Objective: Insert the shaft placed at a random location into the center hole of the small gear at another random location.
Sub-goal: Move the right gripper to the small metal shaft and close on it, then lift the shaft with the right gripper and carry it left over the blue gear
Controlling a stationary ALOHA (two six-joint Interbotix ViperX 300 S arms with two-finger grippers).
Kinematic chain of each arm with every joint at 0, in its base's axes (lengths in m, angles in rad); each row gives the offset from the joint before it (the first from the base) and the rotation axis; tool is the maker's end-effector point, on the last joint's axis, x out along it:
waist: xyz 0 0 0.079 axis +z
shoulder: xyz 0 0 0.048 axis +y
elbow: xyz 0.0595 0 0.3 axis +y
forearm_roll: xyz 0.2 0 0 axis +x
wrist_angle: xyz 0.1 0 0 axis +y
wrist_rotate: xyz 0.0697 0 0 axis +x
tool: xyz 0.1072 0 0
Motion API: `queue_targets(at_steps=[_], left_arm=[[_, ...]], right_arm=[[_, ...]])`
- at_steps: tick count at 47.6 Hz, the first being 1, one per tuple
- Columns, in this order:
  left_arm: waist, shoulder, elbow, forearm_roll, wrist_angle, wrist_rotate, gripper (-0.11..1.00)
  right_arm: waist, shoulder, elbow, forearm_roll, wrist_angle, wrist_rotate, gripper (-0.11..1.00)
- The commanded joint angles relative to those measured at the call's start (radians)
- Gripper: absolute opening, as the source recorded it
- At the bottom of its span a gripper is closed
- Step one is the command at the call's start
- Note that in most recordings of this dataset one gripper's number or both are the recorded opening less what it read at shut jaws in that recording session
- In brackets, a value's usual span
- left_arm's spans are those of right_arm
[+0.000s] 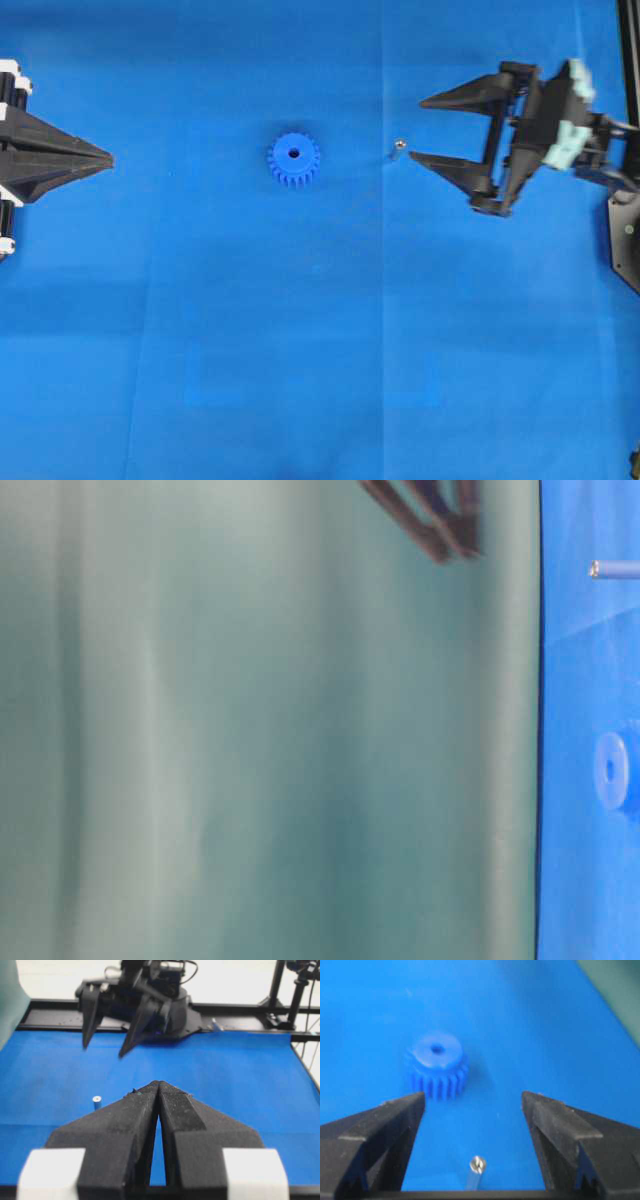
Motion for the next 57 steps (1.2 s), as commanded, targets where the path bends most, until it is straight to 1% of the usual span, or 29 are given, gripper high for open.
queue_targets(at_steps=[1, 4, 11, 18, 25, 33, 40, 43, 46, 48, 52, 54, 57], left_arm=[[-0.002, 0.003, -0.009, 0.000, -0.003, 0.005, 0.00], [-0.002, 0.003, -0.008, 0.000, -0.002, 0.005, 0.00], [-0.002, 0.003, -0.006, 0.000, -0.002, 0.003, 0.00], [-0.002, 0.003, -0.002, 0.000, 0.000, 0.003, 0.00], [-0.002, 0.003, -0.002, 0.000, 0.002, 0.002, 0.00], [-0.002, 0.003, -0.002, 0.000, 0.002, 0.002, 0.00], [-0.002, 0.003, -0.002, 0.002, 0.002, 0.002, 0.00], [-0.002, 0.003, -0.002, 0.000, 0.003, 0.002, 0.00], [-0.002, 0.002, -0.002, 0.000, 0.002, 0.002, 0.00], [-0.002, 0.002, -0.002, 0.000, 0.002, 0.002, 0.00], [-0.002, 0.000, -0.002, 0.000, 0.003, 0.000, 0.00], [-0.003, 0.000, 0.000, 0.000, 0.003, 0.000, 0.00], [-0.002, 0.000, 0.000, 0.000, 0.002, 0.000, 0.00]], right_arm=[[-0.005, 0.072, -0.031, 0.025, -0.054, 0.002, 0.63], [-0.006, 0.129, -0.040, 0.048, -0.083, 0.002, 0.62], [-0.008, 0.227, -0.051, 0.081, -0.120, 0.002, 0.62], [-0.008, 0.281, -0.054, 0.087, -0.126, 0.017, 0.62], [-0.008, 0.288, -0.049, 0.089, -0.127, 0.026, 0.62], [-0.005, 0.293, -0.051, 0.089, -0.123, 0.026, 0.57], [0.005, 0.301, -0.057, 0.083, -0.118, 0.028, 0.46], [0.006, 0.307, -0.058, 0.080, -0.109, 0.026, 0.39], [0.006, 0.308, -0.057, 0.078, -0.107, 0.026, 0.30], [0.008, 0.307, -0.055, 0.080, -0.112, 0.026, 0.20], [0.008, 0.307, -0.054, 0.080, -0.132, 0.026, 0.07], [0.008, 0.307, -0.054, 0.080, -0.137, 0.026, 0.03], [0.008, 0.307, -0.055, 0.080, -0.137, 0.026, 0.03]])
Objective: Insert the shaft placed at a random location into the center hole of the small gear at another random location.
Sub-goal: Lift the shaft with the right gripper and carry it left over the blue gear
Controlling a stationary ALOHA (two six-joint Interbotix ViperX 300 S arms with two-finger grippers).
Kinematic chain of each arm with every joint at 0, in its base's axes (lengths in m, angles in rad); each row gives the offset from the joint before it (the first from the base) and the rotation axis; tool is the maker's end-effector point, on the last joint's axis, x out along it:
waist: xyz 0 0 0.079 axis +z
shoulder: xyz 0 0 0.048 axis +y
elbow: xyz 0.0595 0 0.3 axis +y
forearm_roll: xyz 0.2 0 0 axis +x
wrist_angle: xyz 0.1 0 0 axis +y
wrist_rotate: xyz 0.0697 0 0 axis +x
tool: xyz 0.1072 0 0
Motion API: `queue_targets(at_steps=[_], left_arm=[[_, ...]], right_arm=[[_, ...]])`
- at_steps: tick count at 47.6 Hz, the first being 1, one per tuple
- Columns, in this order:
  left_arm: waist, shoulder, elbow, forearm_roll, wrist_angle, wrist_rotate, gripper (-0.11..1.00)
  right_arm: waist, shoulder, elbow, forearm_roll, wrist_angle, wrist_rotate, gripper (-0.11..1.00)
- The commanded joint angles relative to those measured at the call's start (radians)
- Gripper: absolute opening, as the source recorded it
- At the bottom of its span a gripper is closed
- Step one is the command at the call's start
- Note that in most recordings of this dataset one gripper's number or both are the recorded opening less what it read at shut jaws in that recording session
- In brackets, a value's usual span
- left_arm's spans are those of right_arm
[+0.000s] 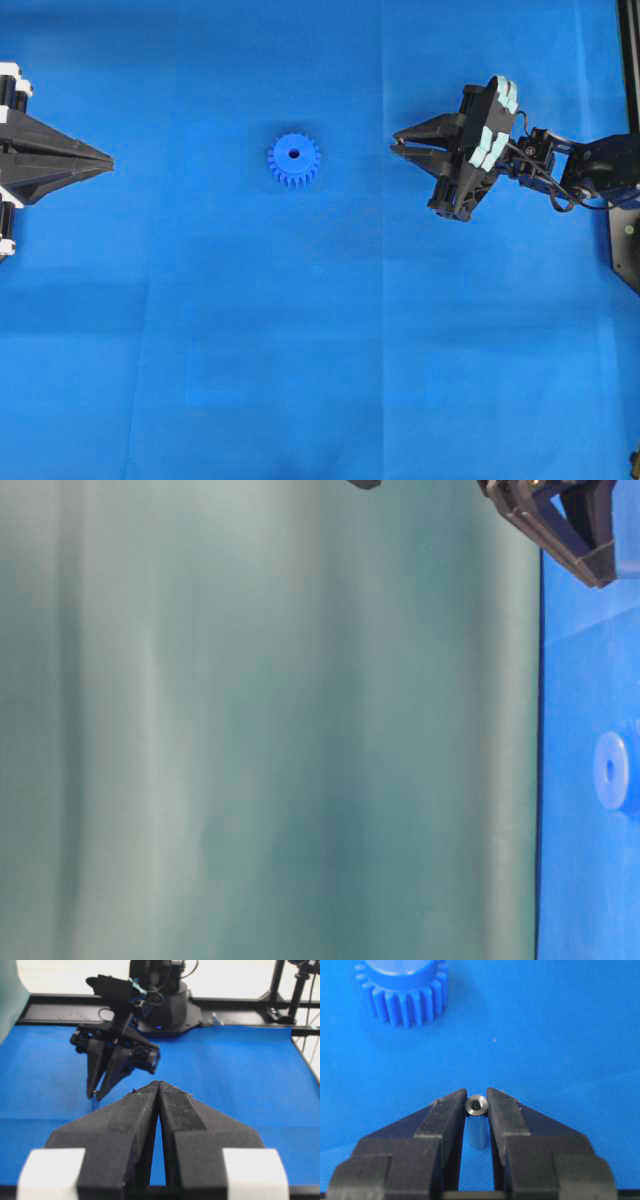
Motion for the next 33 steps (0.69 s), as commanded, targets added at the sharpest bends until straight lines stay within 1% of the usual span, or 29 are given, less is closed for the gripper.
queue_targets(at_steps=[1, 9, 13, 21, 28, 33], left_arm=[[-0.002, 0.003, -0.011, 0.002, -0.003, -0.002, 0.00], [-0.002, 0.003, -0.011, 0.002, -0.003, -0.002, 0.00], [-0.002, 0.003, -0.011, 0.002, -0.003, -0.002, 0.00], [-0.002, 0.003, -0.011, 0.002, -0.003, -0.003, 0.00], [-0.002, 0.003, -0.011, 0.002, -0.003, -0.002, 0.00], [-0.002, 0.003, -0.009, 0.002, -0.003, -0.003, 0.00]], right_arm=[[0.002, -0.008, -0.009, -0.003, -0.015, 0.000, 0.03], [0.002, -0.012, -0.015, -0.003, -0.014, 0.002, 0.03], [0.003, -0.038, -0.015, -0.003, 0.008, 0.003, 0.03], [0.002, -0.156, -0.028, 0.005, 0.118, 0.003, 0.03], [0.002, -0.264, -0.049, 0.005, 0.249, -0.006, 0.03], [0.002, -0.299, -0.057, 0.005, 0.291, -0.009, 0.03]])
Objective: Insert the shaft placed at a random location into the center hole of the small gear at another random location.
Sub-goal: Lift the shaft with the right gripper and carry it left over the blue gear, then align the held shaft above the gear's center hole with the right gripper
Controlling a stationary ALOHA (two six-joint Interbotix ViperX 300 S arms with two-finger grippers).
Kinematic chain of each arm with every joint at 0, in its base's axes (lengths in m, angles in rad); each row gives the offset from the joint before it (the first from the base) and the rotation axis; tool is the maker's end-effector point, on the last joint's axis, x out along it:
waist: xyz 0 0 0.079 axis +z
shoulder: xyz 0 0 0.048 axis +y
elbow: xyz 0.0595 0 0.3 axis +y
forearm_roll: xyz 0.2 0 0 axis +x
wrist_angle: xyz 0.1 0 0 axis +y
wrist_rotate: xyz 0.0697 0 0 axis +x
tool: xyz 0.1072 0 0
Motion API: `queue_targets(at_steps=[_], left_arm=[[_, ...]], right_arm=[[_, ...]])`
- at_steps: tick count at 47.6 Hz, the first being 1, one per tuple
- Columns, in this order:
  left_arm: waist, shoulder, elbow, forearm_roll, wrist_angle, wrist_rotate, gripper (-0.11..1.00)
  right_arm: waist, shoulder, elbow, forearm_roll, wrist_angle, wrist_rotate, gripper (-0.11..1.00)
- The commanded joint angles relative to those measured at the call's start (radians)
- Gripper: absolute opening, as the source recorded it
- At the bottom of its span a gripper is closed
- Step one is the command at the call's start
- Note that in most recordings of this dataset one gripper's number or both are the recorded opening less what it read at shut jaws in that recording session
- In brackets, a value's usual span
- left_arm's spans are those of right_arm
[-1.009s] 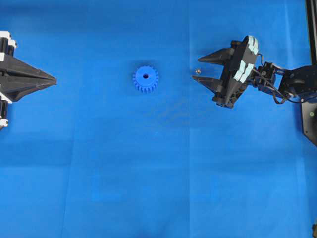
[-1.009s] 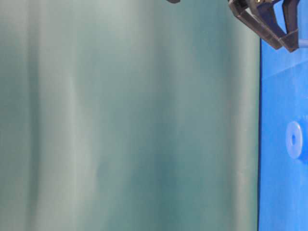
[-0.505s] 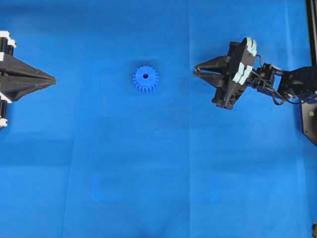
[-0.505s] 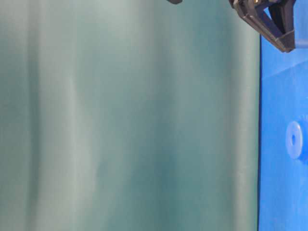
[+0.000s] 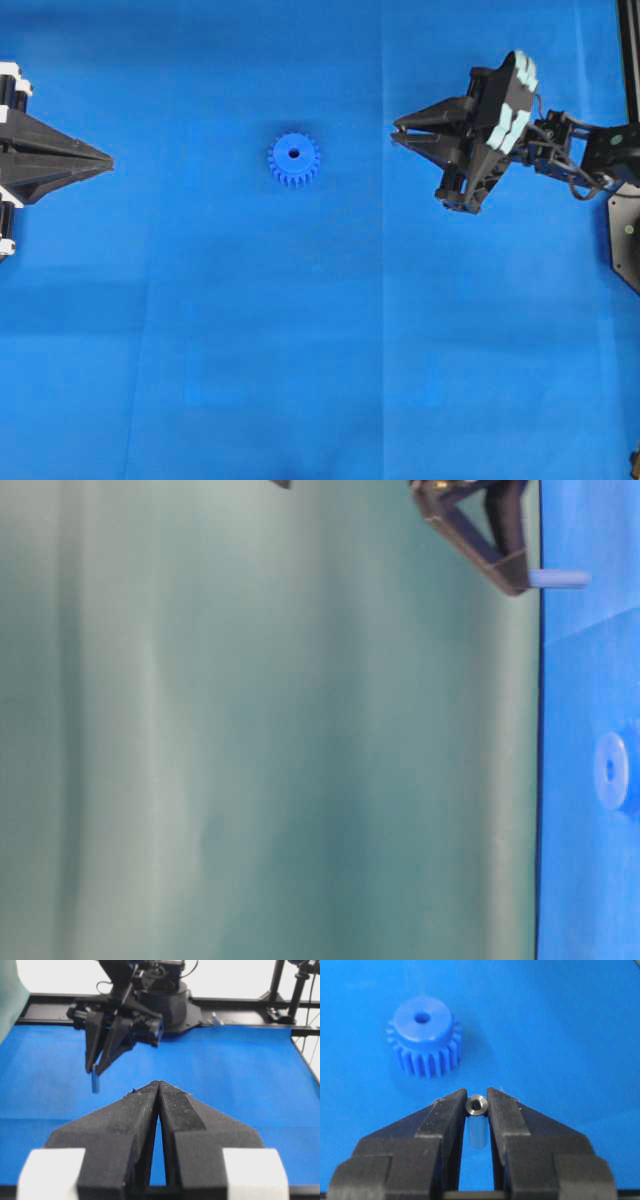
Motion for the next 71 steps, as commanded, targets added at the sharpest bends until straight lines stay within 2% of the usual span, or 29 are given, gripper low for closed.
queue_targets(at_steps=[1, 11, 17, 33, 44, 53, 71], left_arm=[[-0.002, 0.005, -0.011, 0.000, -0.005, -0.002, 0.00], [-0.002, 0.005, -0.009, 0.000, -0.005, -0.002, 0.00], [-0.002, 0.005, -0.009, 0.000, -0.005, 0.000, 0.00], [-0.002, 0.005, -0.009, 0.000, -0.005, -0.002, 0.00], [-0.002, 0.005, -0.009, 0.000, -0.002, -0.002, 0.00], [-0.002, 0.005, -0.009, 0.000, -0.002, -0.002, 0.00], [-0.002, 0.005, -0.009, 0.000, -0.002, -0.002, 0.00]], right_arm=[[0.002, -0.041, -0.023, 0.003, 0.031, -0.002, 0.03], [0.003, -0.029, -0.037, 0.003, 0.035, -0.003, 0.03], [0.014, 0.003, -0.077, 0.003, 0.035, -0.003, 0.03], [0.049, 0.169, -0.302, -0.002, 0.066, -0.003, 0.03], [0.051, 0.245, -0.419, -0.002, 0.115, -0.005, 0.03], [0.054, 0.268, -0.453, -0.002, 0.129, -0.003, 0.03], [0.055, 0.302, -0.453, 0.002, 0.123, -0.002, 0.03]])
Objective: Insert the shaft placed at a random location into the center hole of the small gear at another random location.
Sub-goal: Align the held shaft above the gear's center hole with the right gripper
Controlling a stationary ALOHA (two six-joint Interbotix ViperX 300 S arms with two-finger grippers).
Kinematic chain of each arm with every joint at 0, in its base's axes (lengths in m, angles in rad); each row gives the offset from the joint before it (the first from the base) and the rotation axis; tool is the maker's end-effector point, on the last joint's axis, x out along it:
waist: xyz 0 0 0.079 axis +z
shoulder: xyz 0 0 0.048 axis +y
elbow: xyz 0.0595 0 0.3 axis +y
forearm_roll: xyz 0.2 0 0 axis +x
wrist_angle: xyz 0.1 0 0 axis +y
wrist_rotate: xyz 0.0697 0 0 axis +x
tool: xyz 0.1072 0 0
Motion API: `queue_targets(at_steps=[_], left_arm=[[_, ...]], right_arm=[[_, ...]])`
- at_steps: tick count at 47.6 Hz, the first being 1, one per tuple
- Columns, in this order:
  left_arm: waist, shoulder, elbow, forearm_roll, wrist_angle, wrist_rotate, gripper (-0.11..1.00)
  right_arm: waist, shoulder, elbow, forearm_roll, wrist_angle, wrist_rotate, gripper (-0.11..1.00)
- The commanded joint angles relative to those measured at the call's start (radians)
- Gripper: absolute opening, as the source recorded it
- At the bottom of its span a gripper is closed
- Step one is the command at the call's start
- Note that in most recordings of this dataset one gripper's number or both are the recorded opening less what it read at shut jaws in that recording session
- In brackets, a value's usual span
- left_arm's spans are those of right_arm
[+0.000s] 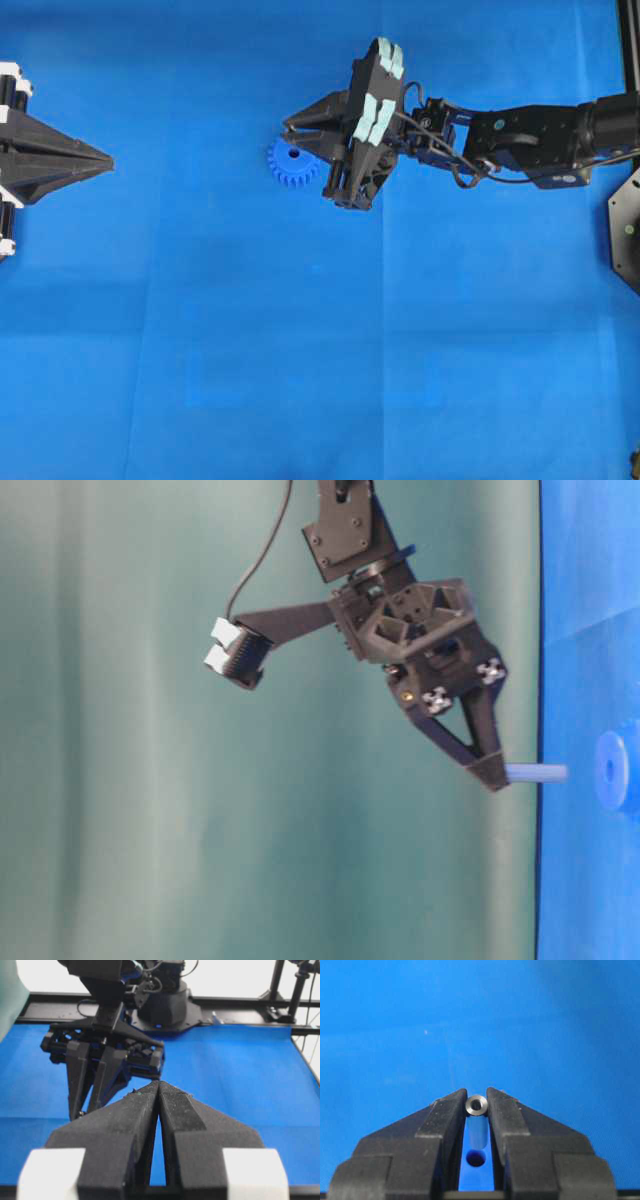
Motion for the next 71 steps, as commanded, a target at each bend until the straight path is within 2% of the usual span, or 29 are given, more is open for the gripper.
queue_targets(at_steps=[1, 16, 33, 61, 71], left_arm=[[-0.002, 0.005, -0.011, 0.000, -0.006, 0.000, 0.00], [-0.002, 0.005, -0.009, 0.000, 0.000, 0.000, 0.00], [-0.002, 0.005, -0.009, 0.000, 0.002, 0.000, 0.00], [-0.002, 0.005, -0.009, 0.000, 0.002, 0.000, 0.00], [-0.002, 0.005, -0.009, 0.000, 0.002, 0.000, 0.00]], right_arm=[[0.002, 0.006, -0.023, 0.003, -0.011, 0.002, 0.03], [0.002, 0.072, -0.034, 0.017, -0.040, 0.006, 0.03], [0.002, 0.074, -0.028, 0.021, -0.038, 0.006, 0.03], [0.008, -0.058, -0.012, 0.008, -0.040, -0.003, 0.03], [0.011, -0.058, -0.011, 0.006, -0.040, -0.003, 0.03]])
